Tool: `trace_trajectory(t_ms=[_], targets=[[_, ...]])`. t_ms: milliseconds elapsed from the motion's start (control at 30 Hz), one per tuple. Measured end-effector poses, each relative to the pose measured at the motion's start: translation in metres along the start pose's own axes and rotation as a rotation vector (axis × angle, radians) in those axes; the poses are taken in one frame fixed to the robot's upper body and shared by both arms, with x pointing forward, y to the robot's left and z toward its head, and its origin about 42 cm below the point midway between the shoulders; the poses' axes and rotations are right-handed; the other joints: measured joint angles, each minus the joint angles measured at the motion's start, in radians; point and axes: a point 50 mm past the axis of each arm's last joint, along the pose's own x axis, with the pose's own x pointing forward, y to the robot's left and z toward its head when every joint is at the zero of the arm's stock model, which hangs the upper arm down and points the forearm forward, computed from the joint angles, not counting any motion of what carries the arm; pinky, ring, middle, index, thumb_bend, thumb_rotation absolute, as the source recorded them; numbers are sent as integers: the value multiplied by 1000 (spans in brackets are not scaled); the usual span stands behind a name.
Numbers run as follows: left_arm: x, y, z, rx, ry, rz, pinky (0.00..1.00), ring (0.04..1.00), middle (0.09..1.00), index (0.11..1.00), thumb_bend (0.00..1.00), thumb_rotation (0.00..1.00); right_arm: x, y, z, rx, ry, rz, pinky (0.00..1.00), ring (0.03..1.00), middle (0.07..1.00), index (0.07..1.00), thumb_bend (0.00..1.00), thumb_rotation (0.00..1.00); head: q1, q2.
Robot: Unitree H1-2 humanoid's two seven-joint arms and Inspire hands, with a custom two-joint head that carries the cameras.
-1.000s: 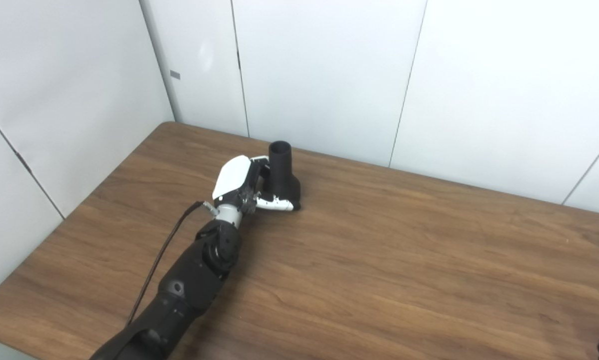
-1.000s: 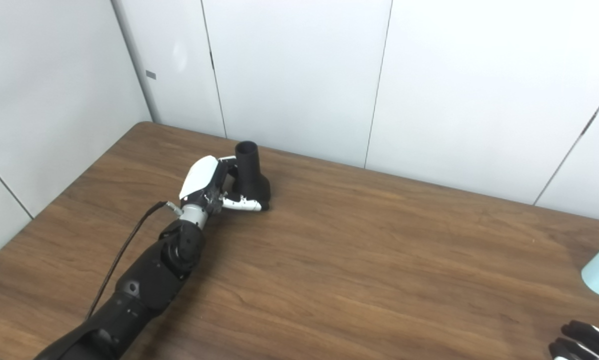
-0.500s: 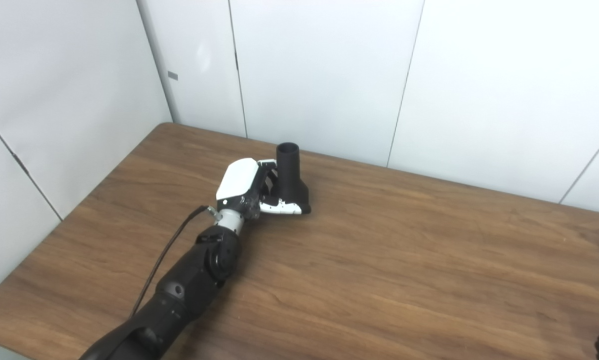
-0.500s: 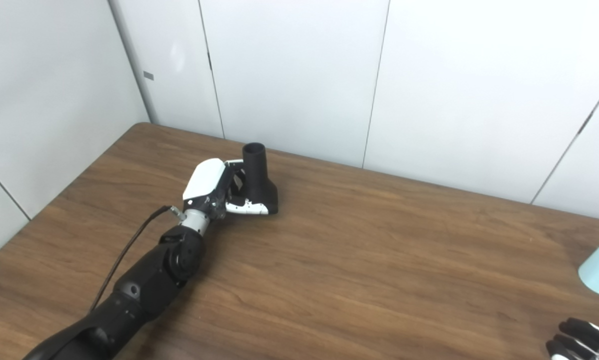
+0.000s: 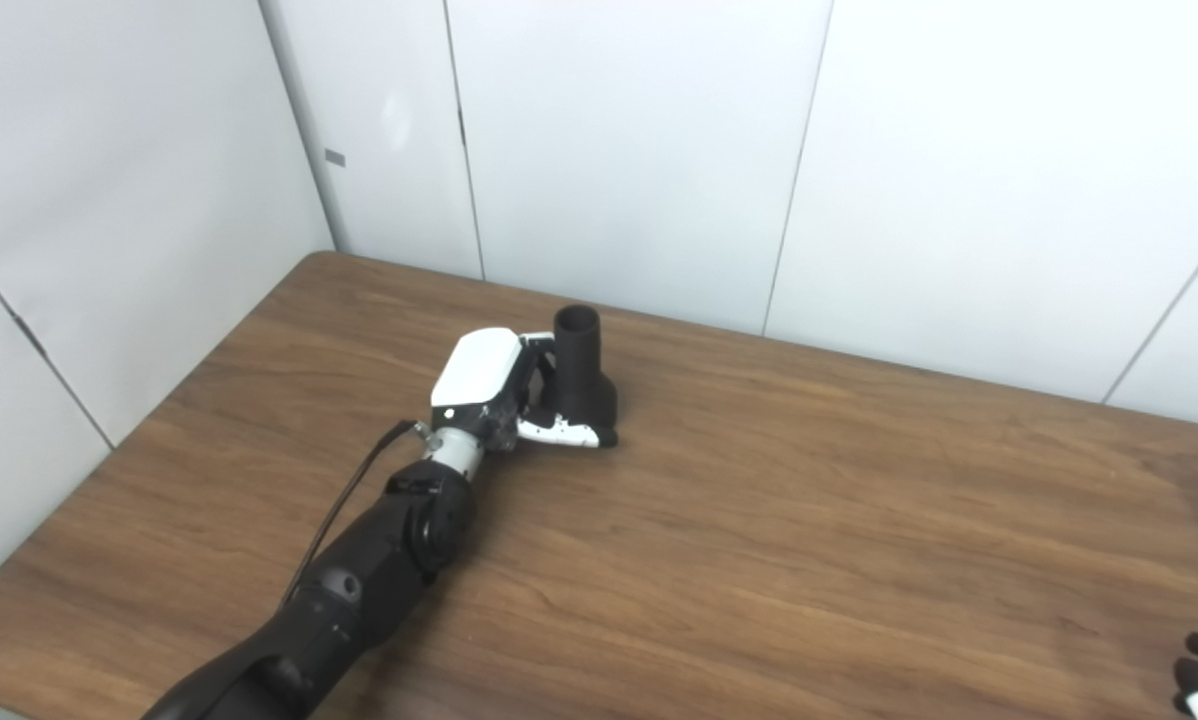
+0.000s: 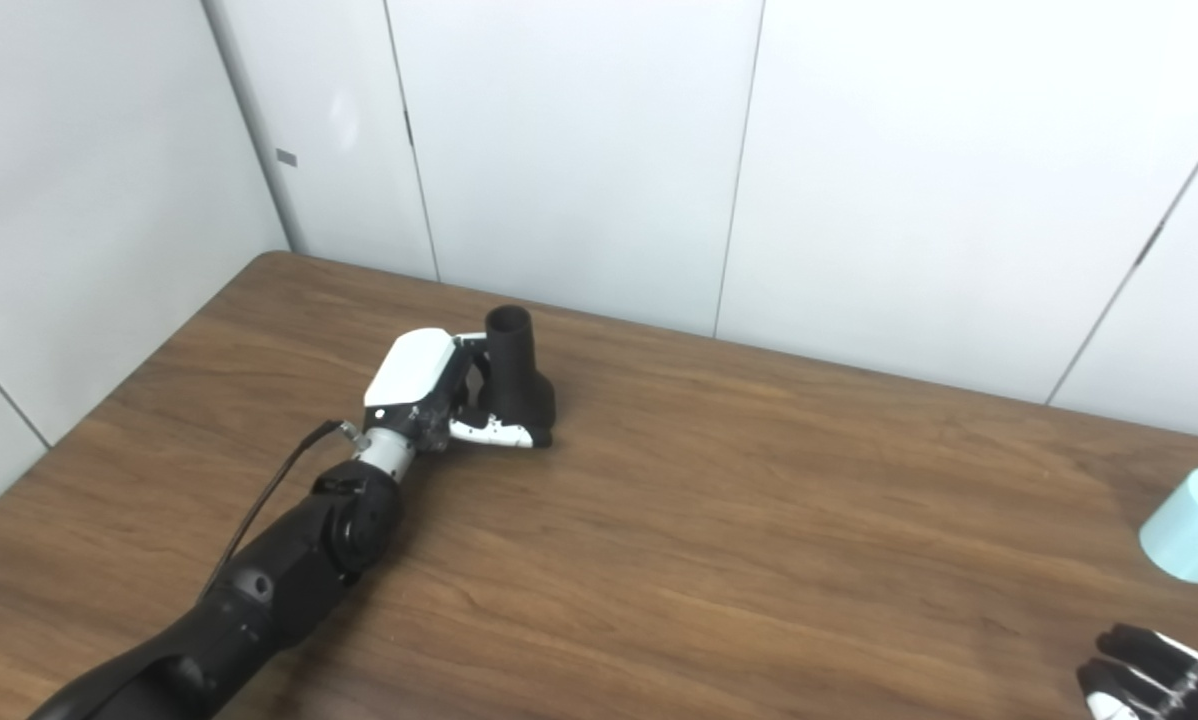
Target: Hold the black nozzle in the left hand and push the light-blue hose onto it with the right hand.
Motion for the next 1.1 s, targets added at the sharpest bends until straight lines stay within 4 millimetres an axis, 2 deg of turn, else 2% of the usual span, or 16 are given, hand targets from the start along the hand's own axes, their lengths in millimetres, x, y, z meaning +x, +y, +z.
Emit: trace_trajectory(t_ms=[67,133,200,233,267,300,333,433,667,700,733,833,967,1100], targets=[[-2,1,0,1,-16,-1,168,224,472,484,525,0,-1,3,0,3,0,0,503,603,623,583,290,156,-22,5],[-5,2,0,-2,-42,-4,194,253,417,511,518,0,-2,7,0,9,0,-2,521,616,633,592,314,177,-48,9],[-9,2,2,-6,-81,-10,150,195,455,492,522,0,-3,11,-1,9,1,-1,541,639,656,616,309,136,-103,12],[-11,2,4,-11,-109,-17,145,188,458,491,523,0,-3,12,-1,8,2,-4,543,641,658,618,307,129,-103,12],[-14,1,7,-11,-142,-30,135,176,464,487,524,0,-3,12,-1,3,2,-11,550,649,667,625,298,80,-129,14],[-17,0,10,-14,-179,-45,113,151,302,485,520,22,-4,14,0,2,0,-19,557,656,677,632,294,33,-140,12],[-20,-1,13,-16,-216,-57,97,134,236,484,519,29,-5,16,2,1,-6,-24,567,663,684,638,289,16,-152,12],[-27,-5,26,-31,-323,-79,75,114,175,483,518,36,-7,23,10,-5,-33,-19,596,684,705,657,249,1,-164,12],[-45,-16,60,-44,-472,-115,84,126,197,484,515,36,-10,26,22,-16,-62,-35,642,700,707,670,206,0,-187,11],[-46,-18,65,-47,-498,-117,92,138,220,484,514,36,-11,26,23,-15,-66,-35,634,695,702,664,205,0,-187,11],[-48,-19,69,-47,-519,-118,109,164,343,484,518,18,-11,27,25,-15,-69,-35,631,694,701,662,205,0,-193,11],[-54,-23,80,-21,-591,-134,209,296,446,520,517,0,-12,27,27,-16,-74,-36,631,699,704,670,194,0,-224,6],[-60,-31,98,-3,-684,-141,235,328,467,507,519,0,-14,28,34,-28,-96,-42,606,686,699,667,201,0,-244,0],[-63,-38,116,1,-762,-140,315,408,476,498,520,0,-15,25,37,-48,-107,-59,598,672,691,655,223,0,-282,0]])
